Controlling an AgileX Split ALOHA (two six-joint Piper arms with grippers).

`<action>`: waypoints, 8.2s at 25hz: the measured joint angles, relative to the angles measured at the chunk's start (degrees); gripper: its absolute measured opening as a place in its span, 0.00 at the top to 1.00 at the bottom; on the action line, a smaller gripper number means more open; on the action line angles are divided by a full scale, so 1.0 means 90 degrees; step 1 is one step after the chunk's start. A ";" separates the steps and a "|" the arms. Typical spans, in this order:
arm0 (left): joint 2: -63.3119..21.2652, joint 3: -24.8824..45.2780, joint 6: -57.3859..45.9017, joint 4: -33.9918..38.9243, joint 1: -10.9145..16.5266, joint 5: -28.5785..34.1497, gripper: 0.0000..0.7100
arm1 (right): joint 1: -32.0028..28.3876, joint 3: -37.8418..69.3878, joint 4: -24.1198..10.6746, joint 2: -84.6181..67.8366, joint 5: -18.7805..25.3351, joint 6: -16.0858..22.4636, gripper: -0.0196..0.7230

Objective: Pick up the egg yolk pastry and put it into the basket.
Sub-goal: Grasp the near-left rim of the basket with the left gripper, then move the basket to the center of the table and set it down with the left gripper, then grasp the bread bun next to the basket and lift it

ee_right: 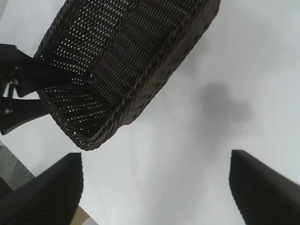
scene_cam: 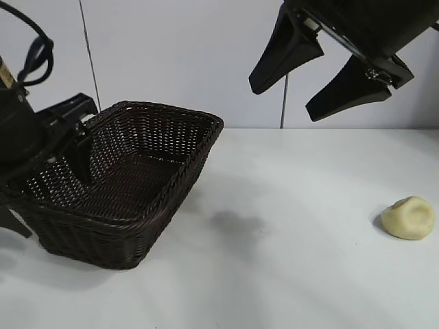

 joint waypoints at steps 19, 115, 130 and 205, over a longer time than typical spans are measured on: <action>0.0291 0.0065 -0.0097 -0.0410 0.0000 -0.0124 0.72 | 0.0000 0.0000 -0.0023 0.0000 0.0022 0.0000 0.15; 0.1769 -0.4607 0.9593 -0.2339 0.1663 0.4093 0.09 | 0.0000 0.0000 -0.0023 0.0000 0.0149 0.0000 0.15; 0.1769 -0.4766 0.9159 -0.0644 0.2343 0.4152 0.09 | 0.0000 0.0000 -0.0023 0.0000 0.0157 0.0000 0.15; -1.1072 0.2692 0.9402 -0.0884 0.3207 0.3534 0.09 | 0.0000 0.0000 -0.0023 0.0000 0.0181 0.0000 0.15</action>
